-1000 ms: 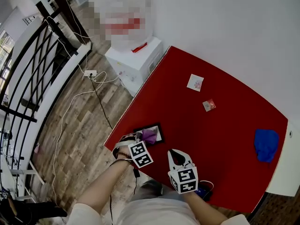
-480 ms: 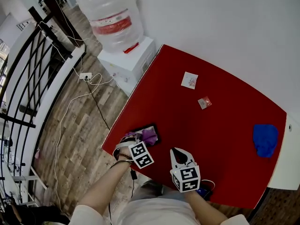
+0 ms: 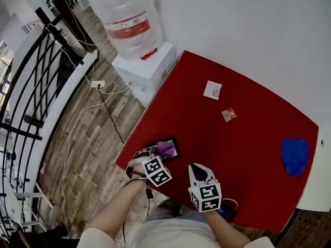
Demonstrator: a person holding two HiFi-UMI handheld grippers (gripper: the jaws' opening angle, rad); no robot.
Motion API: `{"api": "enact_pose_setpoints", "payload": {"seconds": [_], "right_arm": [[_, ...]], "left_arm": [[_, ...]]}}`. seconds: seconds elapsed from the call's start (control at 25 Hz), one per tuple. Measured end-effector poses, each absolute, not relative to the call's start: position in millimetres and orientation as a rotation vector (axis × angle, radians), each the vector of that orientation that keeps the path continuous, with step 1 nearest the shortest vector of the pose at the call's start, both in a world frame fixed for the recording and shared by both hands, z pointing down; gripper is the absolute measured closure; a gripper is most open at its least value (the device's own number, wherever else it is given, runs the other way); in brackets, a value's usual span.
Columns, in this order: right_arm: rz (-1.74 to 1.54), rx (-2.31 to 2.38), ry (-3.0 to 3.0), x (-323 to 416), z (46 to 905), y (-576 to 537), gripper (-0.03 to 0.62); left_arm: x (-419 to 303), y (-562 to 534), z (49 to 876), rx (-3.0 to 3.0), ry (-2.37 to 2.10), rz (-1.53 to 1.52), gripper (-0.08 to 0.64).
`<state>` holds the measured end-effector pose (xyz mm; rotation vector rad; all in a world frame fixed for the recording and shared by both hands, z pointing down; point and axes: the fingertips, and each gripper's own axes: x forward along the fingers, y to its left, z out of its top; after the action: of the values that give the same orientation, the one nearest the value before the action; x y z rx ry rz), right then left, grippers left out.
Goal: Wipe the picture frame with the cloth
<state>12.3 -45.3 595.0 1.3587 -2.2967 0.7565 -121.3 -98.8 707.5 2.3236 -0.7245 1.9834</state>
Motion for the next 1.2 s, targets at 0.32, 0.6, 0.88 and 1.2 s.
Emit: {"api": "enact_pose_setpoints", "payload": {"seconds": [0.32, 0.6, 0.88, 1.2], "right_arm": [[0.768, 1.383, -2.267, 28.8, 599.5, -33.1, 0.588], [0.785, 1.396, -2.254, 37.2, 605.1, -31.9, 0.588], [0.779, 1.383, -2.281, 29.6, 601.9, -40.2, 0.588], [0.790, 1.376, -2.264, 33.3, 603.8, -30.9, 0.588]], "left_arm": [[-117.1, -147.0, 725.8, 2.247, -0.732, 2.041, 0.506], [-95.5, -108.9, 733.9, 2.297, -0.593, 2.109, 0.506], [-86.3, -68.3, 732.0, 2.351, -0.476, 2.153, 0.506], [-96.8, -153.9, 715.3, 2.298, -0.706, 2.089, 0.506]]}}
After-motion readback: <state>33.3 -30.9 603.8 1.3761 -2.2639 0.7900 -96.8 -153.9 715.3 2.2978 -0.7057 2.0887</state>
